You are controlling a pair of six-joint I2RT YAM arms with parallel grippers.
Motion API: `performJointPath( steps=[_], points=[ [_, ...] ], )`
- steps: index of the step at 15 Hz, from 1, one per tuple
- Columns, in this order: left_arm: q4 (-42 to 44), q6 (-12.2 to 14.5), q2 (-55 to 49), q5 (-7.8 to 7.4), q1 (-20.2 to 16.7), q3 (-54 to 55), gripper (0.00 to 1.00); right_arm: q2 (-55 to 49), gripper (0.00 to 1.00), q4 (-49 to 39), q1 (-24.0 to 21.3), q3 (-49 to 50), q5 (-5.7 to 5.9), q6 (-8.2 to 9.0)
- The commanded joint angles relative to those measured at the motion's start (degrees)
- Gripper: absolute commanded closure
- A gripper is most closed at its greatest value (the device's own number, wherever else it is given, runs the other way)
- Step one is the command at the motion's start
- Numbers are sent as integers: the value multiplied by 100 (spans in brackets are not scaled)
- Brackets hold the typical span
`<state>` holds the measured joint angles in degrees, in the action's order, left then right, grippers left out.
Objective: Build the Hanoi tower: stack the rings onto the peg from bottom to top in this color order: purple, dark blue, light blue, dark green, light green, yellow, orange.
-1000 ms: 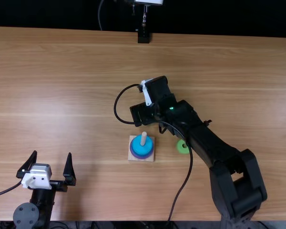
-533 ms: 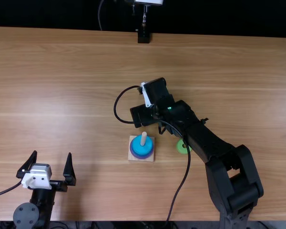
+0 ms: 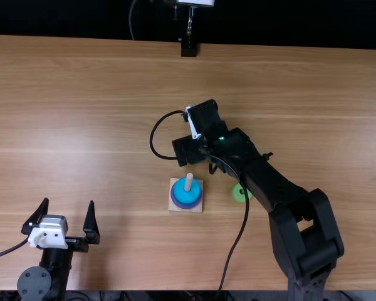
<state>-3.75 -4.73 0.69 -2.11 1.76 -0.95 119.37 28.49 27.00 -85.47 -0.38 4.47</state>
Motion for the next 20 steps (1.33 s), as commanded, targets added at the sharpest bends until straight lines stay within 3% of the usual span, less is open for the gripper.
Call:
performJointPath(
  steps=[1,20],
  points=[
    [-100,20,-69,-42,-35,95,0,165,0,152,33,-347,80,38],
    [-100,20,-69,-42,-35,95,0,578,0,849,68,-892,91,38]
  ],
)
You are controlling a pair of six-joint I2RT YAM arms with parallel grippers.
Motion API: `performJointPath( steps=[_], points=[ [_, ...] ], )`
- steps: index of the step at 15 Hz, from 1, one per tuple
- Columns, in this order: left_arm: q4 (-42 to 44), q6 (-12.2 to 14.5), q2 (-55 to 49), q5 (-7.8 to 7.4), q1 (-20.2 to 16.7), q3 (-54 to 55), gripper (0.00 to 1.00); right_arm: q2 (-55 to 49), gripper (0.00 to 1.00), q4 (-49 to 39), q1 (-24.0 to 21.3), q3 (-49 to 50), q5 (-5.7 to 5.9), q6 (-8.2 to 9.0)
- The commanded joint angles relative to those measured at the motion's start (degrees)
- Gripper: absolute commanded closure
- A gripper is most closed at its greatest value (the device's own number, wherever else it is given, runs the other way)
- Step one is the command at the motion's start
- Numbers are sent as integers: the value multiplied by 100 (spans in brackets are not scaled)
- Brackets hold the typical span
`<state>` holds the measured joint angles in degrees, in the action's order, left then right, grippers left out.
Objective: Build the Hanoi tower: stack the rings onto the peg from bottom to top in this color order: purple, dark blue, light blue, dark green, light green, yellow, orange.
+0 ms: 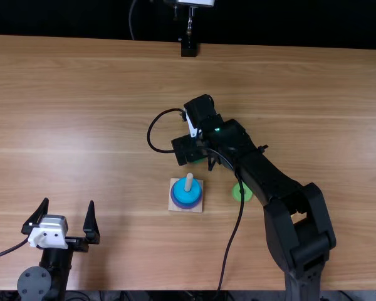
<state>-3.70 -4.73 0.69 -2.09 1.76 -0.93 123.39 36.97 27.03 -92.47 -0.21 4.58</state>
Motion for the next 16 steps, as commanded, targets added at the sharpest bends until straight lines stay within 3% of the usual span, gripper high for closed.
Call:
performJointPath(
  steps=[1,6,7,8,9,10,16],
  points=[
    [-104,30,-69,-44,-35,93,0,317,0,53,92,-263,73,27],
    [-104,20,-69,-44,-35,93,0,387,0,243,136,-351,84,27],
    [-104,20,-69,-44,-35,93,0,387,9,254,136,-281,84,27],
    [-104,30,-69,-44,-35,93,0,387,56,243,136,-263,137,6],
    [-104,20,-69,-44,-35,93,0,387,91,254,136,-210,158,-4],
    [-104,30,-69,-44,-35,93,0,387,100,243,127,-96,147,-4],
    [-104,20,-69,-44,-35,93,0,326,100,264,127,-158,147,38]
  ],
)
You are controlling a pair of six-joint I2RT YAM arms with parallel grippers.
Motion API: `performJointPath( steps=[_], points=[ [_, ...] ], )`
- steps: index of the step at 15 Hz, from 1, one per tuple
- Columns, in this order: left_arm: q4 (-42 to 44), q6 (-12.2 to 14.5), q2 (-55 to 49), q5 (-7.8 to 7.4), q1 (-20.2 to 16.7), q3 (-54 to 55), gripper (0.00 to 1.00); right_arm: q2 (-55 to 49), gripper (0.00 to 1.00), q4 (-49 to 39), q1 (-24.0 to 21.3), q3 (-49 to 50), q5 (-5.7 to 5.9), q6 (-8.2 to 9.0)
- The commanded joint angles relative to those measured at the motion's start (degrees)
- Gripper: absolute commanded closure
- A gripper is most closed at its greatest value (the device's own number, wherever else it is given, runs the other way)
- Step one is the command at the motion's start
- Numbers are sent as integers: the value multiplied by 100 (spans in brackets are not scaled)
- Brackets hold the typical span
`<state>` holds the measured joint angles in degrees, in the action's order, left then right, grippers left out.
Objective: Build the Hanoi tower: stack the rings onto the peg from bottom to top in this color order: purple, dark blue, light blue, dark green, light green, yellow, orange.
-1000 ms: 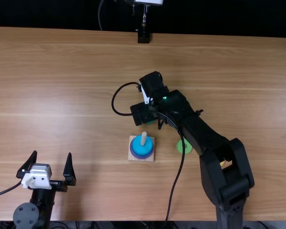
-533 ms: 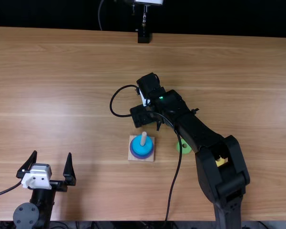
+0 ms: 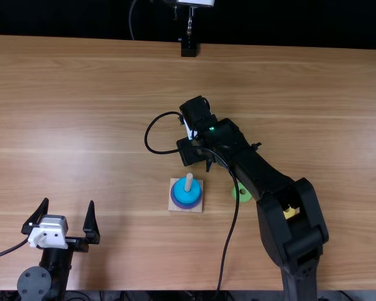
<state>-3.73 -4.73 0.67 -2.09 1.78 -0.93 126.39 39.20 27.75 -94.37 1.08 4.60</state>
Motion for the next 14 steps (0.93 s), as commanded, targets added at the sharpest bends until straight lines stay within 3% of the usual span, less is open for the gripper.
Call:
performJointPath(
  steps=[1,7,14],
  points=[
    [-102,20,-67,-44,-38,93,0,17,100,41,55,-47,29,25],
    [-102,20,-67,-44,-38,93,0,-176,100,1381,55,-908,-13,-17],
    [-102,20,-67,-44,-38,93,0,-905,100,1549,55,-1277,-55,-70]
  ],
)
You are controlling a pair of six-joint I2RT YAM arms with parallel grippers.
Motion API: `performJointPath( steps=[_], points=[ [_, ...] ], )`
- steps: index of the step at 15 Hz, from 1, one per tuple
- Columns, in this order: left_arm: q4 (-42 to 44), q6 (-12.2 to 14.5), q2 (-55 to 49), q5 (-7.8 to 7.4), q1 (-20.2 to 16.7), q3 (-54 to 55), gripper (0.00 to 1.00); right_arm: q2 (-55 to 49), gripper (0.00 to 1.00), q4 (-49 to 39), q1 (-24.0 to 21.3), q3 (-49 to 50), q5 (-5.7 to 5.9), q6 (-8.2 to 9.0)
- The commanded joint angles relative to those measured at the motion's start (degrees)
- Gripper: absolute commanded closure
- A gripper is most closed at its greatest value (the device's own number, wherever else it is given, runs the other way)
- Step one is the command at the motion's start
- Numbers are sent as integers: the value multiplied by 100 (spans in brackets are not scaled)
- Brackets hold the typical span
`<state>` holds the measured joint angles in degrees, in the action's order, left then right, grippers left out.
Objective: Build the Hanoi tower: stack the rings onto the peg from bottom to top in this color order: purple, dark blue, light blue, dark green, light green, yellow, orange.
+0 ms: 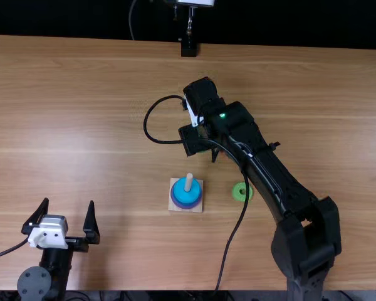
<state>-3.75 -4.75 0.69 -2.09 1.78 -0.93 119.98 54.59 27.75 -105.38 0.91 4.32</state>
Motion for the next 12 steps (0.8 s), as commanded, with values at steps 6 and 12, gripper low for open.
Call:
performJointPath(
  steps=[6,12],
  points=[
    [-100,22,-69,-44,-38,93,0,-1188,100,42,73,-79,-217,-84],
    [-100,32,-69,-44,-38,93,0,-2172,100,475,583,369,-238,-221]
  ],
)
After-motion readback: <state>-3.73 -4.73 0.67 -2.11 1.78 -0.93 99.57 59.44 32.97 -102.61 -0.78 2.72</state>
